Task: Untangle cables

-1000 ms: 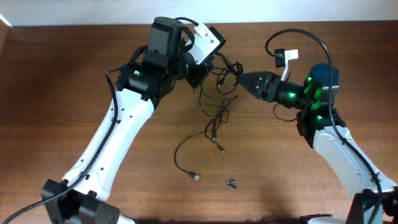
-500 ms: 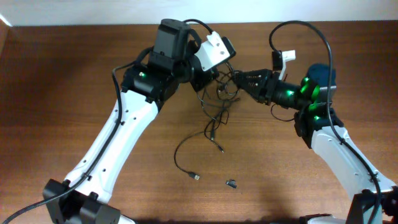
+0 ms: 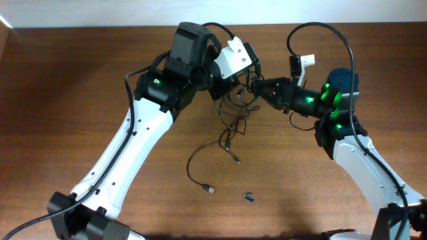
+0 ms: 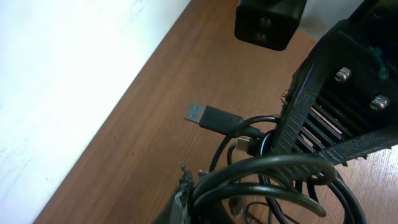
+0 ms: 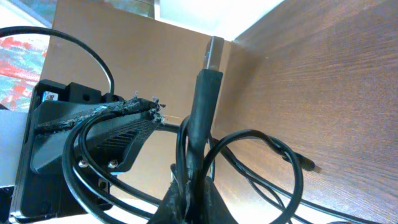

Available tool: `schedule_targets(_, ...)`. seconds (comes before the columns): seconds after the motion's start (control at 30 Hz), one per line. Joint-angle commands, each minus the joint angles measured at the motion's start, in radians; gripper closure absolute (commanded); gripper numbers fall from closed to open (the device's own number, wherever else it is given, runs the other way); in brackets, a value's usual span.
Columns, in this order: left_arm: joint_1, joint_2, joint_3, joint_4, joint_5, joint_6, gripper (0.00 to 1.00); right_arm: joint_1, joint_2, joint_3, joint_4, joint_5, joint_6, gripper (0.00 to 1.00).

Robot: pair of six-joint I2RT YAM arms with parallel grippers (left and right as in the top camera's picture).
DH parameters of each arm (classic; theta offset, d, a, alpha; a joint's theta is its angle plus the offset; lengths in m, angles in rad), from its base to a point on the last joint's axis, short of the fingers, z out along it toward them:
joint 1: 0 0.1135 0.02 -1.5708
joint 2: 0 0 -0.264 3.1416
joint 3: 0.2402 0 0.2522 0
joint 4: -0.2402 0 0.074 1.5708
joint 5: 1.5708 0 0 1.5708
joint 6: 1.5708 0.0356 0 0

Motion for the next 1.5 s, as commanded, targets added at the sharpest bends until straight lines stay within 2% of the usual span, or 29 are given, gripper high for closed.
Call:
schedule_targets(0.0,-0.006,0.005,0.009,0.016,-0.091,-0.063,1.0,0.01,-0.002,0.004,0.057,-0.067,-0.057,0.96)
schedule_targets(0.13,-0.003,0.005,0.009,0.045,-0.335,-0.251,1.0,0.01,-0.002,0.004,0.214,-0.203,-0.128,0.96)
schedule_targets(0.2,0.006,0.005,0.009,0.055,-0.437,-0.35,1.0,0.01,-0.002,0.004,0.22,-0.244,-0.153,0.96)
schedule_targets(0.27,0.018,0.005,0.009,0.061,-0.478,-0.42,1.0,0.01,-0.002,0.004,0.189,-0.258,-0.153,0.96)
schedule_targets(0.37,0.035,0.005,0.009,0.082,-0.479,-0.472,1.0,0.01,-0.002,0.004,0.086,-0.259,-0.153,0.96)
schedule_targets(0.5,0.037,0.005,0.009,0.094,-0.482,-0.482,1.0,0.01,-0.002,0.004,-0.059,-0.248,-0.153,0.96)
schedule_targets(0.63,0.037,0.005,0.009,0.095,-0.482,-0.482,1.0,0.012,-0.002,0.004,-0.209,-0.243,-0.227,0.95)
schedule_targets(0.77,0.037,0.005,0.009,0.097,-0.483,-0.482,1.0,0.012,-0.002,0.004,-0.218,-0.305,-0.254,0.95)
schedule_targets(0.9,0.044,0.005,0.009,0.113,-0.533,-0.495,1.0,0.012,-0.002,0.004,-0.21,-0.406,-0.375,0.95)
schedule_targets(1.07,0.063,0.005,0.009,0.154,-0.598,-0.669,1.0,0.012,-0.002,0.004,-0.211,-0.464,-0.513,0.96)
schedule_targets(1.33,0.066,0.005,0.009,0.217,-0.598,-0.928,1.0,0.012,-0.002,0.004,-0.211,-0.481,-0.593,0.96)
schedule_targets(1.43,0.066,0.005,0.009,0.212,-0.597,-0.935,1.0,0.011,-0.002,0.004,-0.211,-0.467,-0.593,0.95)
schedule_targets(1.47,0.066,0.005,0.009,0.196,-0.594,-0.934,1.0,0.011,-0.002,0.004,-0.211,-0.438,-0.592,0.89)
